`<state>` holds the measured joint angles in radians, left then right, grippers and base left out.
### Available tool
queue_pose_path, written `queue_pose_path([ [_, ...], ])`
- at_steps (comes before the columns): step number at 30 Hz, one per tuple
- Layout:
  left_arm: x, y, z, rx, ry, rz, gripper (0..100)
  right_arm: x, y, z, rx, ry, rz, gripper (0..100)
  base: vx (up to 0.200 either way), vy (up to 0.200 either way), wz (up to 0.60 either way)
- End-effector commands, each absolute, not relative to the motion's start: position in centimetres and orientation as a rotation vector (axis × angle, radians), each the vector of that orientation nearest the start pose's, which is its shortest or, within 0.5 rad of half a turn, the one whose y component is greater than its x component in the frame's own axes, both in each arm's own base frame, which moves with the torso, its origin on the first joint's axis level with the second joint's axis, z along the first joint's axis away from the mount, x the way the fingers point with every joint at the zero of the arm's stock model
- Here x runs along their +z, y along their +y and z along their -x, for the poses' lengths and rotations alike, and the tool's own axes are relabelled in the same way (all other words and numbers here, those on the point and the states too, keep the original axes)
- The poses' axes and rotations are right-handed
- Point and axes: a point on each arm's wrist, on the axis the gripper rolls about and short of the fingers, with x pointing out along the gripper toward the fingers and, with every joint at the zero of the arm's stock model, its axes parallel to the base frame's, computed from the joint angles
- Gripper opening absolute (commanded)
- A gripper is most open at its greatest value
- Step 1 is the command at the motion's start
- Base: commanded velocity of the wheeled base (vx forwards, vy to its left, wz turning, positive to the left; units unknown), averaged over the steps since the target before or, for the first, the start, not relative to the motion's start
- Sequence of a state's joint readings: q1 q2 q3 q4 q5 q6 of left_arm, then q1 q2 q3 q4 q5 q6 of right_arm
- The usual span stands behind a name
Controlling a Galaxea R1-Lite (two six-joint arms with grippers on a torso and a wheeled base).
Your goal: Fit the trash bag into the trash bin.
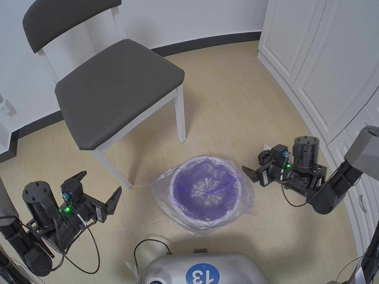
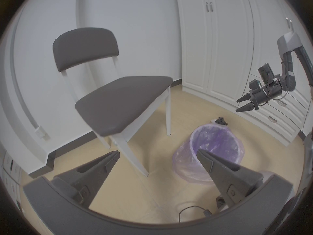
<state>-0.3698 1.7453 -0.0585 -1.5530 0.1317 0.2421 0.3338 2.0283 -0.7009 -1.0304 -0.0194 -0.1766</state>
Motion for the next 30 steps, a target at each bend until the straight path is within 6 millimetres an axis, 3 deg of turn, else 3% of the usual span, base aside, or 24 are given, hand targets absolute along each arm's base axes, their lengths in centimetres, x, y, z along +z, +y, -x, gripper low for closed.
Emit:
queue_pose_path([
  [1,11.1,-7.2,-20.3,-0.265,0.024,-0.298,100,12.7,7.6,-30.2,0.225,0.181,0.203,100,0.000,0.000,0.00],
  [4,10.8,-6.8,-19.5,-0.262,0.046,-0.278,100,13.9,6.8,-29.9,0.156,0.145,0.196,100,0.000,0.000,0.00],
  [11,11.5,-7.3,-19.0,-0.292,0.014,-0.230,100,14.9,4.0,-30.2,-0.218,0.147,0.284,100,0.000,0.000,0.00],
  [16,12.4,-6.9,-19.1,-0.277,-0.026,-0.209,100,15.3,3.7,-29.6,-0.248,0.114,0.231,100,0.000,0.000,0.00],
  [25,16.4,-6.1,-18.2,-0.234,-0.216,-0.151,100,15.9,1.9,-29.3,-0.318,0.031,0.004,100,0.000,0.000,0.00],
  [30,19.8,-4.9,-16.3,-0.195,-0.364,-0.127,100,19.2,2.0,-29.6,-0.254,-0.131,0.077,100,0.000,0.000,0.00],
])
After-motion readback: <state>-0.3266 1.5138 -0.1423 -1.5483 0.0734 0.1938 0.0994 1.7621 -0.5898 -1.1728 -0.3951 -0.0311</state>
